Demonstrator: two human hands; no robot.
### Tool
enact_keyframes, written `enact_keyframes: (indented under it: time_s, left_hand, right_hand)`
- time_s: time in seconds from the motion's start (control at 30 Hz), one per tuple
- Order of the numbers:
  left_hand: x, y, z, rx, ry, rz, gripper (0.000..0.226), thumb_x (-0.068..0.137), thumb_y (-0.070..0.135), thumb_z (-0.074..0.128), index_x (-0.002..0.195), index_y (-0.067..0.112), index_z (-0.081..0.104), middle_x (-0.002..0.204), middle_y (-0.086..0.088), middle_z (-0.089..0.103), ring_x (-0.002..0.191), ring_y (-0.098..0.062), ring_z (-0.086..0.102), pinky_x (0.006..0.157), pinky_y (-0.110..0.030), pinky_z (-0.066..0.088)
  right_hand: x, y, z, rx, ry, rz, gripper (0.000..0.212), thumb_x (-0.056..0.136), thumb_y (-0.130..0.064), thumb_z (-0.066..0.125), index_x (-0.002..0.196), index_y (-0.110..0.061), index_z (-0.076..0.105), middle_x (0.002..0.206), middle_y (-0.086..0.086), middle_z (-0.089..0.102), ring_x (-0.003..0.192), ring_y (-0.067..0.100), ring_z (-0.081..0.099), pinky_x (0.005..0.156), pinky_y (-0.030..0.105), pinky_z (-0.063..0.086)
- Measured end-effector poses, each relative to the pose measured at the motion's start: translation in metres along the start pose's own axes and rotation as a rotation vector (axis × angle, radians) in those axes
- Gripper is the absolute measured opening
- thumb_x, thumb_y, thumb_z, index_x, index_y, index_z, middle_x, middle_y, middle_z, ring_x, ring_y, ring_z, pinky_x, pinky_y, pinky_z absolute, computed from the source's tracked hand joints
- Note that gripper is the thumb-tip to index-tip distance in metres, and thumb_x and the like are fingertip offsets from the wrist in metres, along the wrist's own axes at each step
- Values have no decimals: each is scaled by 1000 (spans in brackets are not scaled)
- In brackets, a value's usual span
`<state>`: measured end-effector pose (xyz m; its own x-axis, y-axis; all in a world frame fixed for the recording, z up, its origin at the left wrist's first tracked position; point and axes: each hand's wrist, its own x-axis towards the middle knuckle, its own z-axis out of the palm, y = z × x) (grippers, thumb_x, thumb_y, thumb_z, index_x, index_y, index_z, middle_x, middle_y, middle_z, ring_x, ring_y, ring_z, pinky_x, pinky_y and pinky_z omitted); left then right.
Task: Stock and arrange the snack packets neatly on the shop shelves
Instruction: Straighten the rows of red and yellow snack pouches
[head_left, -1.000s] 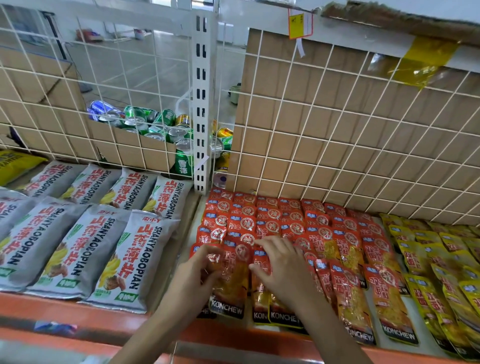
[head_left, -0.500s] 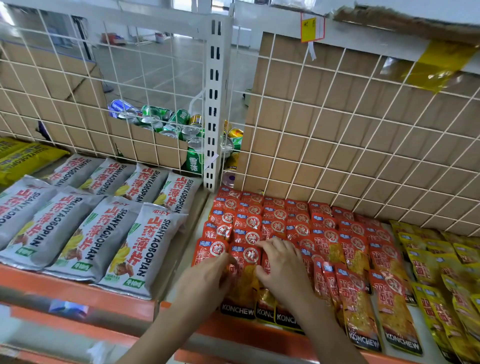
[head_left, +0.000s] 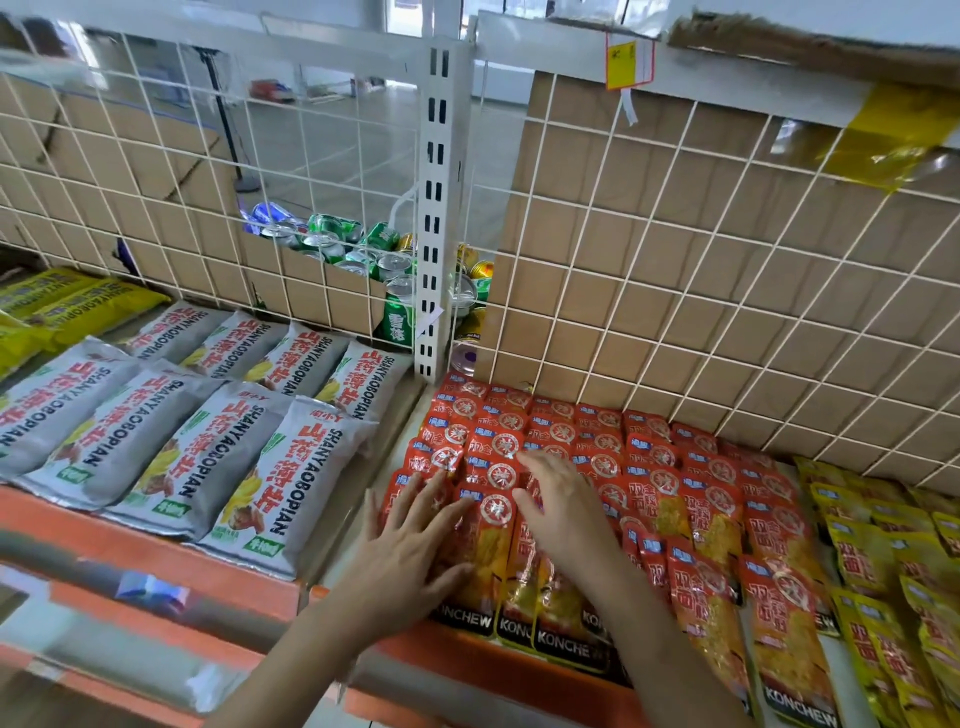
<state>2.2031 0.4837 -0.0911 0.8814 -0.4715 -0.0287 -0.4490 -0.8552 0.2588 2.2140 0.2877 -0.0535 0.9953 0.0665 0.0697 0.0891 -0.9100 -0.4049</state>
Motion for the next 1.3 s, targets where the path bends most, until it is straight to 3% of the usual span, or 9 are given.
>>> enact_keyframes:
  time_s: [0.27,0.43,0.6,0.73,0.93,1.0,1.1,1.23,1.3]
  left_hand:
    - [-1,2,-5,-4,-48,4,94,53,85,-24,140,52,-11,145,13,-32,137,-14,-30,107,-42,-22]
    - [-1,3,-6,-34,-45,30,88,53,83,-25,137,57,-12,145,13,-34,137,-14,-31,105,-43,-25]
    - [-2,1,-3,-44,-19,33,90,59,82,-19,143,52,-6,148,14,-33,137,-12,-32,105,-40,-27]
    - [-1,-2,-3,-41,-6,46,75,73,77,2,144,51,-4,148,15,-34,137,-12,-32,104,-35,-29]
    - [-1,-1,-5,-54,-1,77,92,59,84,-17,144,50,-6,149,12,-34,135,-13,-35,102,-40,-26]
    - [0,-3,-3,-49,10,88,86,65,84,-9,144,50,-5,148,12,-34,133,-11,-37,101,-40,-26]
    - [1,-5,2,-60,72,84,75,78,79,10,145,48,11,153,10,-18,135,-10,-27,105,-45,-15]
    - [4,-4,3,46,34,48,59,87,70,20,135,43,41,145,-1,42,134,-21,24,108,-51,28]
    - [9,-4,-6,30,70,24,62,88,71,10,138,43,37,148,0,37,138,-24,26,111,-53,21]
  right_hand:
    - [37,1,-3,27,-18,37,27,92,-26,55,115,-15,61,115,1,60,107,15,53,91,26,41]
    - [49,-2,-3,120,-43,125,16,87,-27,62,96,-14,65,98,-3,65,84,9,55,69,21,38]
    - [55,-4,2,159,0,182,15,88,-24,62,86,-10,67,87,-2,66,77,12,58,58,20,39]
    - [57,-6,4,161,37,238,15,87,-23,62,85,-10,68,87,0,67,76,14,58,60,24,40]
    - [58,-8,10,122,73,273,14,86,-24,64,80,-12,69,84,-1,69,75,13,62,63,24,46]
    - [57,-9,12,113,96,279,15,86,-24,64,80,-11,70,83,-1,70,75,12,62,63,24,45]
    - [57,-9,15,102,123,287,16,86,-26,64,79,-12,70,83,-2,70,74,12,61,62,24,43]
    - [56,-9,16,85,139,271,17,86,-27,63,83,-12,69,84,-3,69,74,10,58,57,21,38]
    - [55,-8,16,82,145,253,16,87,-27,62,85,-12,69,86,-3,69,75,9,58,59,20,40]
